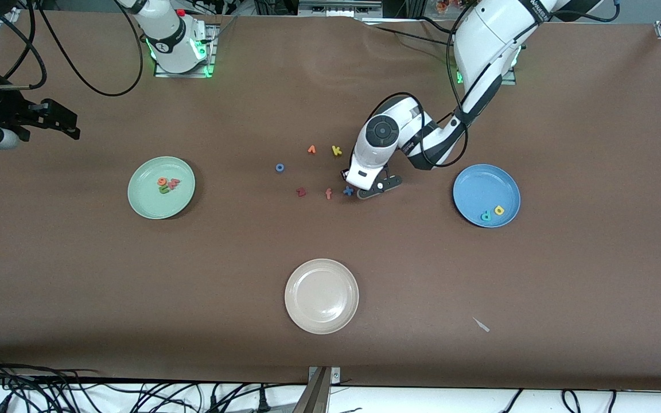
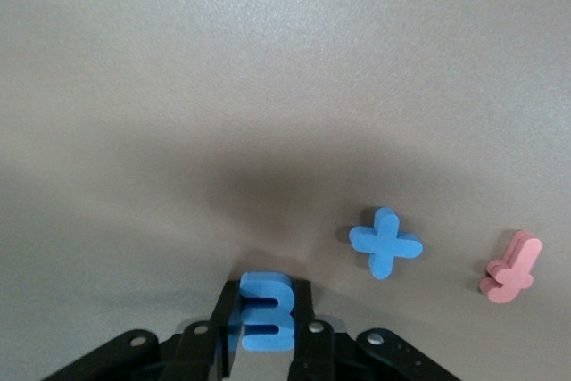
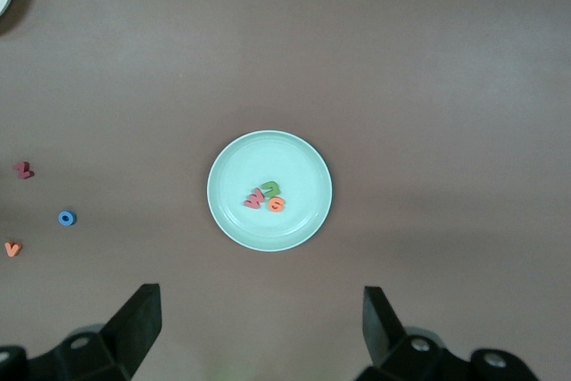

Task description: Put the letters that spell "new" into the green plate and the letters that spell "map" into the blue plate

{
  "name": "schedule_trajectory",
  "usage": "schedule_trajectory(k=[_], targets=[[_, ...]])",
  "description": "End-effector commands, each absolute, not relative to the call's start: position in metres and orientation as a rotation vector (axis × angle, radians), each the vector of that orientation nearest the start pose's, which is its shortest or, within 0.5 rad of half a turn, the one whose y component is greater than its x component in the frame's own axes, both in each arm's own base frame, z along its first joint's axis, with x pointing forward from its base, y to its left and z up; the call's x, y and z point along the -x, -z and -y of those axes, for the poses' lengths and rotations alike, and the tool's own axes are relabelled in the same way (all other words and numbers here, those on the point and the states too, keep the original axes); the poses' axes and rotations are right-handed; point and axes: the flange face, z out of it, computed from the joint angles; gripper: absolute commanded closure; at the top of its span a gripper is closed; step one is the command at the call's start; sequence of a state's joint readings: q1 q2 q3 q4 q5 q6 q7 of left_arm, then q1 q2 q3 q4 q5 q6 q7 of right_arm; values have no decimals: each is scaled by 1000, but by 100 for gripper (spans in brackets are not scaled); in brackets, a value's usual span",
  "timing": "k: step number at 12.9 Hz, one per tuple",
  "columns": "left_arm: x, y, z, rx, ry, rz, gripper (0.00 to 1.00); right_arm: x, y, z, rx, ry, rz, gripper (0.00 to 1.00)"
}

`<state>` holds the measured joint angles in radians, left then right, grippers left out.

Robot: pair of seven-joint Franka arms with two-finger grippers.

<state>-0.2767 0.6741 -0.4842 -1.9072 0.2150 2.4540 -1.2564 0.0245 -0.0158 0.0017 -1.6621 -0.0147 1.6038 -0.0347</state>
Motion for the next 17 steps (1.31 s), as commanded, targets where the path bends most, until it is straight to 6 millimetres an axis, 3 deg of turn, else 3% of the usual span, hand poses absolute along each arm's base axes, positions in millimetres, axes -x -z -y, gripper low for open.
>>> schedule_trajectory(k=[1,2,7,12,17], targets=[[-469,-183,418,3124,-173,625,89,-573,-593,2,3166,-52,48,0],[-477,-192,412,3130,-154,628,89,-575,-588,14,3156,-66,2,0],[-507,-232,364,3083,-161,488,89,-573,-585,13,3138,-44,-77,0],[-541,-233,288,3051,-258,290,89,-574,-585,11,3135,-17,-169,0],[-571,-233,193,3049,-372,65,89,-573,-588,9,3144,-14,-161,0]])
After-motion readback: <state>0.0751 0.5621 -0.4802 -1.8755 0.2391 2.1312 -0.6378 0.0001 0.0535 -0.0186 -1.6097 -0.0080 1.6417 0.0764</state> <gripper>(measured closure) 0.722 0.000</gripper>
